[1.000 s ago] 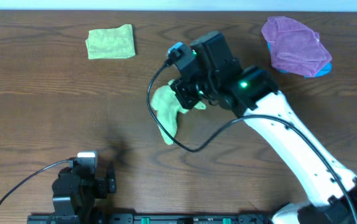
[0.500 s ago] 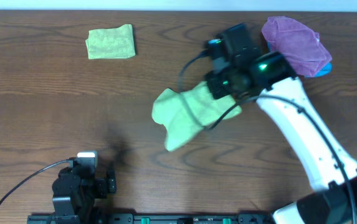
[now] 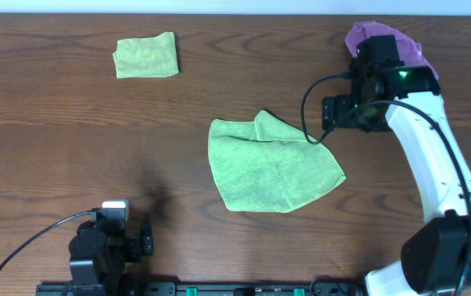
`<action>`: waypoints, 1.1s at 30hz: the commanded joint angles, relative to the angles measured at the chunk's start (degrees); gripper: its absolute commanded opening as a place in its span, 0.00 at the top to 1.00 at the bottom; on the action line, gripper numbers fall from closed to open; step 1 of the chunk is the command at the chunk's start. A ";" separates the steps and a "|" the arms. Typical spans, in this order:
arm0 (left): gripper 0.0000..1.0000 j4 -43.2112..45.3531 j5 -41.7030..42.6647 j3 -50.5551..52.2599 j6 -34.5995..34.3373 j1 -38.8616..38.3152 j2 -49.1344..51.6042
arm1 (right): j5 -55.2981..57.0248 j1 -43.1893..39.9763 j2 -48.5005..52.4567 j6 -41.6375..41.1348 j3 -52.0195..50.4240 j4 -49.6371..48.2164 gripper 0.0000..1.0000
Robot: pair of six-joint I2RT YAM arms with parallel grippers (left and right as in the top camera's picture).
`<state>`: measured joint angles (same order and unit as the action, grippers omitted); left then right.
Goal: Fold the cloth
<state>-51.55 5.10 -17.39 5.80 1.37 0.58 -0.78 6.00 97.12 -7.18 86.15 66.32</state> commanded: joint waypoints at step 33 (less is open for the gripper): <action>0.04 -1.53 -1.22 1.97 0.42 -0.26 -0.37 | -12.72 37.99 6.25 25.83 -11.17 -4.61 0.11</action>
<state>-51.53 5.10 -17.39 5.80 1.37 0.58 -14.06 42.37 100.75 19.44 75.64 61.80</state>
